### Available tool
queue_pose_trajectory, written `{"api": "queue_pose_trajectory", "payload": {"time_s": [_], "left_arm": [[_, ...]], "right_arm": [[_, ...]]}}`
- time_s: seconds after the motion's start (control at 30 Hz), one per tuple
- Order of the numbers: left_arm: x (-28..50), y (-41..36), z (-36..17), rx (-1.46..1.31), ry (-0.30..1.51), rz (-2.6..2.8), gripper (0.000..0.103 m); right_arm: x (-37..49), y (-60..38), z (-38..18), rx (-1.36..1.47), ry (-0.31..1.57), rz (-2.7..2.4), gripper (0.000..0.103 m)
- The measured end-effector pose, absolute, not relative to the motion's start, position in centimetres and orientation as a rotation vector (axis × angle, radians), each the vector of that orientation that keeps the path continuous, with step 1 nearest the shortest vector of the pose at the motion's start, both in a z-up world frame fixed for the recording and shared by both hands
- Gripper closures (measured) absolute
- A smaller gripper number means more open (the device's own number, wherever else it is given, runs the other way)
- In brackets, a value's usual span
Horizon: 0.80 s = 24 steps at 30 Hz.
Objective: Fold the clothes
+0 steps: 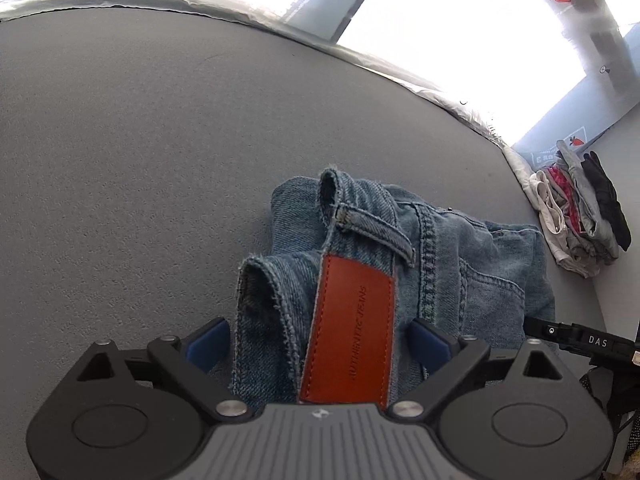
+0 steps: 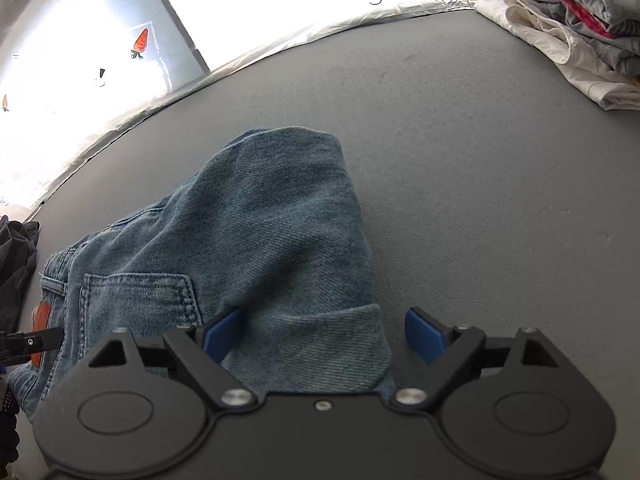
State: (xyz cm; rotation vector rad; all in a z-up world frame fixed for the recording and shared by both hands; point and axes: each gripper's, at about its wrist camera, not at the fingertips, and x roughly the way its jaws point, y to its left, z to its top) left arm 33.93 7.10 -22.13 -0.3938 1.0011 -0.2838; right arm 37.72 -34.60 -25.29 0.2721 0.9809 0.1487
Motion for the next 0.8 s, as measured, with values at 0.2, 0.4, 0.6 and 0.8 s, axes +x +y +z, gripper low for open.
{"api": "queue_pose_trajectory", "payload": {"time_s": [0.2, 0.4, 0.6, 0.8], "left_arm": [[33.7, 5.9, -22.2, -0.440, 0.979, -0.299, 0.047], [32.4, 3.6, -18.8, -0.435, 0.891, -0.283, 0.076], [31.5, -2.6, -12.8, -0.312, 0.737, -0.395, 0.078], [31.4, -9.7, -7.6, -0.294, 0.572, -0.445, 0.078]], "right_arm": [[37.5, -32.3, -23.7, 0.166, 0.978, 0.133, 0.070], [35.5, -31.0, -20.0, 0.119, 0.879, 0.099, 0.092], [32.5, -30.6, -15.2, 0.008, 0.730, 0.076, 0.093], [31.4, -36.1, -10.1, 0.027, 0.536, -0.004, 0.093]]}}
